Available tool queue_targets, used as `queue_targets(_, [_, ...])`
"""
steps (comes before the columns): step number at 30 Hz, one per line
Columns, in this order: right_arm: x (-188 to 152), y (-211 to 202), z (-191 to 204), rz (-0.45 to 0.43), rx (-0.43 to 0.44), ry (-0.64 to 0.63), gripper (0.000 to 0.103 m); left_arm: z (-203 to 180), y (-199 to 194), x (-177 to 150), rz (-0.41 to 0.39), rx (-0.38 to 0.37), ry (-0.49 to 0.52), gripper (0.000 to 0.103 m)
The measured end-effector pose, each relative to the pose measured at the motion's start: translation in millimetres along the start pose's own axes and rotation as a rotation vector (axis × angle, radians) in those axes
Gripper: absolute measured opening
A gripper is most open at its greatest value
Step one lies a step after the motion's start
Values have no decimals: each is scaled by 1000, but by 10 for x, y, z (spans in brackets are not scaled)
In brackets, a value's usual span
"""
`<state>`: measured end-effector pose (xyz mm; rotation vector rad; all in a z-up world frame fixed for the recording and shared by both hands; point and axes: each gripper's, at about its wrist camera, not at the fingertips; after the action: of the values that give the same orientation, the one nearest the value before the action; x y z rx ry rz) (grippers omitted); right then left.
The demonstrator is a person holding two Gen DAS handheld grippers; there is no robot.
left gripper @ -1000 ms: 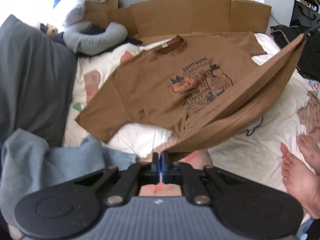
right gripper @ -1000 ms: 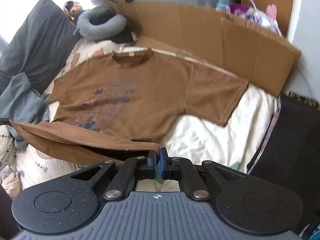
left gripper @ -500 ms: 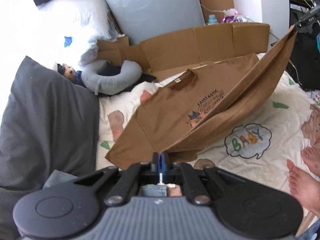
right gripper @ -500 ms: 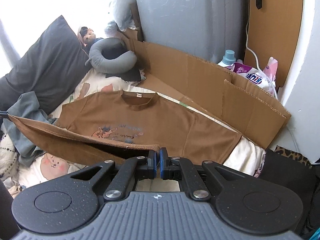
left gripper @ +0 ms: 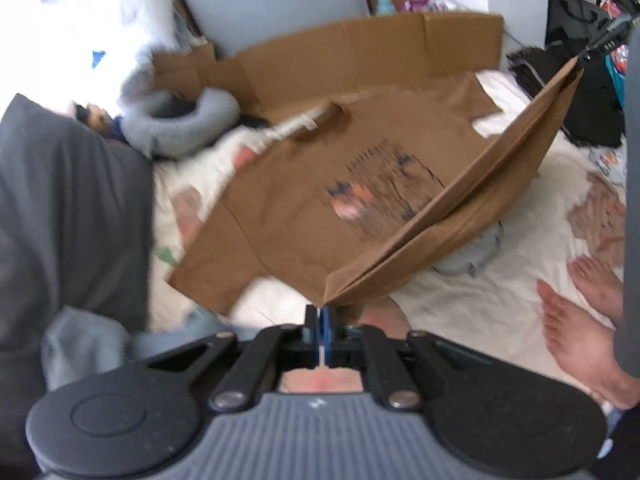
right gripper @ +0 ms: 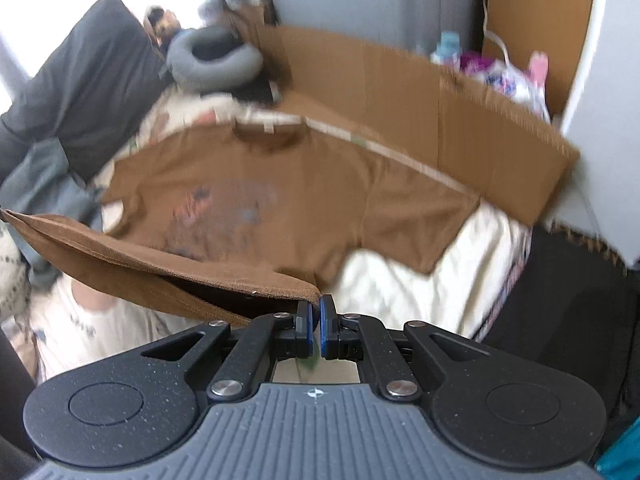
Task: Fold clothes
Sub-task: 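Lower the lifted T-shirt back flat onto the duvet with both tools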
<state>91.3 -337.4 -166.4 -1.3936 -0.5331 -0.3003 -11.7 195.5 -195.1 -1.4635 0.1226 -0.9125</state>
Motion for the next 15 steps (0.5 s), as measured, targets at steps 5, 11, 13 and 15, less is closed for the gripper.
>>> queue_targets(5, [-485, 300, 28, 105, -20, 1, 1, -372, 417, -314, 95, -90, 11, 2])
queue_targets(11, [-1056, 678, 65, 214, -29, 26, 1, -826, 854, -692, 196, -150, 89, 2])
queue_targets(13, [-1181, 773, 78, 238, -37, 27, 1, -889, 924, -773, 217, -172, 78, 2])
queue_targets(15, [-1268, 857, 83, 256, -43, 37, 1, -927, 965, -831, 231, -196, 57, 2])
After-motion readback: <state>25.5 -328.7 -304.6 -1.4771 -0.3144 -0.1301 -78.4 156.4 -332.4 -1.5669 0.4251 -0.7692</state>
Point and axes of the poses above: each gripper's, at about its wrist camera, not at the fingertips, and y roughly the way its jaws point, z to its left, x to its top, and after that the axes turned 5 degrees about -x, right-handed
